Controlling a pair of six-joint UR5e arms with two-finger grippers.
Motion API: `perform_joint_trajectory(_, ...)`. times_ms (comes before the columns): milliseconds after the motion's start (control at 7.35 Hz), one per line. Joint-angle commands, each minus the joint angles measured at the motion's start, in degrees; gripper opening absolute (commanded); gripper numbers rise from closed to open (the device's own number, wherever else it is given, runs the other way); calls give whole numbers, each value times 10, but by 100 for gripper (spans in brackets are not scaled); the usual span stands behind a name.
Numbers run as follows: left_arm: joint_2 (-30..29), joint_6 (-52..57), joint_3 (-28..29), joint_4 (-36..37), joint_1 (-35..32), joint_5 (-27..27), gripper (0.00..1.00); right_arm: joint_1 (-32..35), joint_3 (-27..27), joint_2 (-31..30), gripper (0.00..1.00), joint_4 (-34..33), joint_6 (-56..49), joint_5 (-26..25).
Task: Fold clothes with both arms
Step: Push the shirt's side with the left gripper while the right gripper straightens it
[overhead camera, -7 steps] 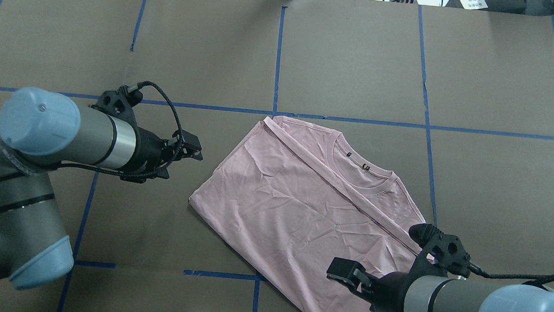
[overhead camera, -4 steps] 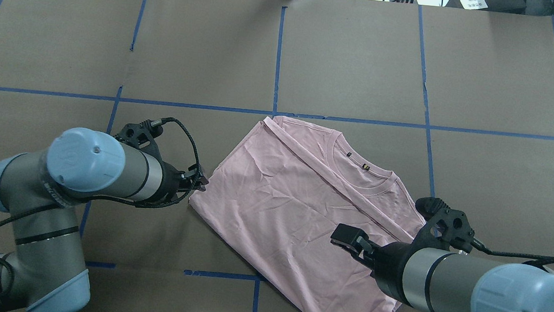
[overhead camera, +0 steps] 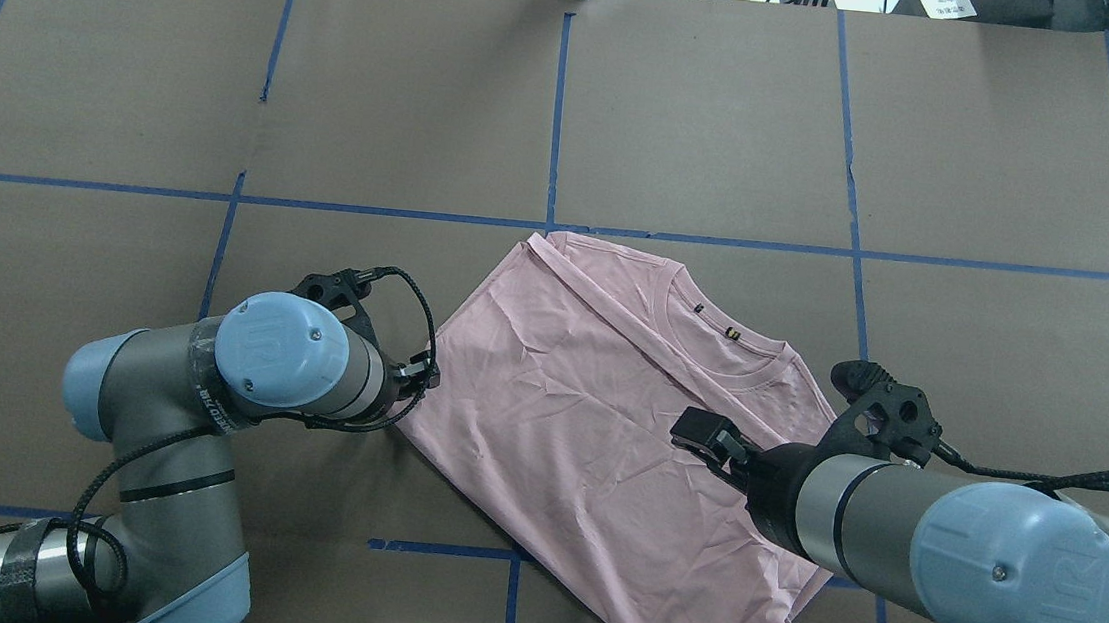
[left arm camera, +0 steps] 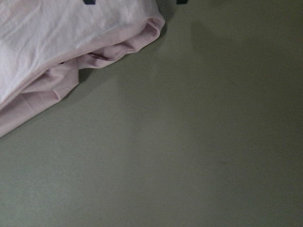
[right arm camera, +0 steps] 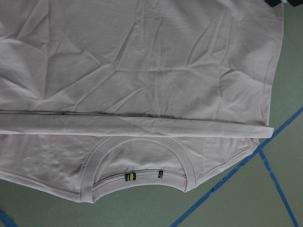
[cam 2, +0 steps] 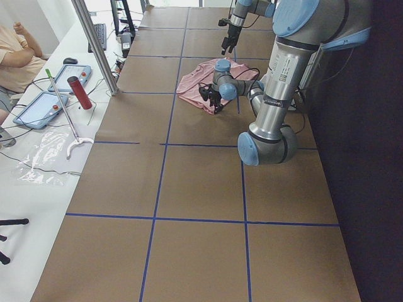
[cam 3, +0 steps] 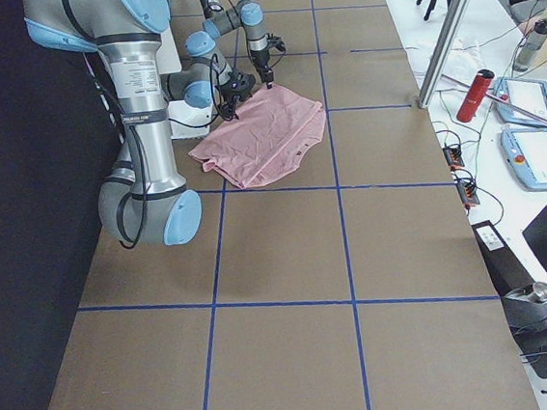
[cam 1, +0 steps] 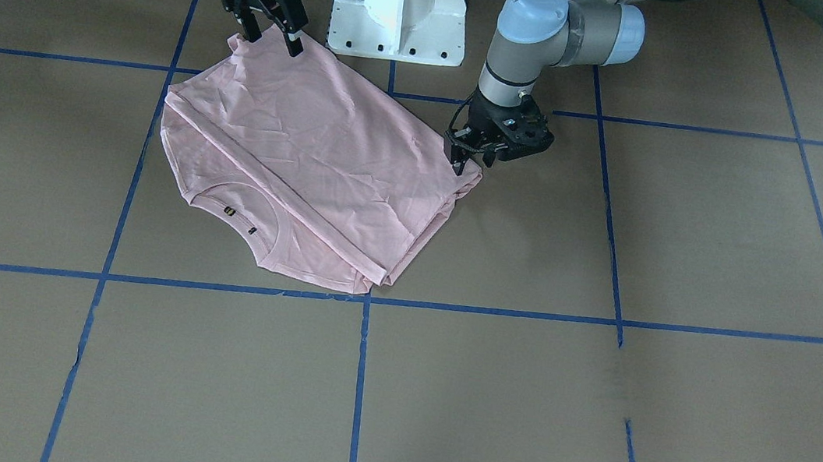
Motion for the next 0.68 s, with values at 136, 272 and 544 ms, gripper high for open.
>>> perform_joint_trajectory(136, 3, 1, 1, 3, 1, 6, 16, 0, 0, 0, 100, 1, 0, 0)
perform_joint_trajectory(272, 5, 1, 1, 6, 0, 7, 0, 0, 0, 1, 100, 1, 1, 0)
perform_joint_trajectory(544, 4, 9, -1, 34, -2, 9, 0, 0, 0, 1, 100, 1, 1, 0)
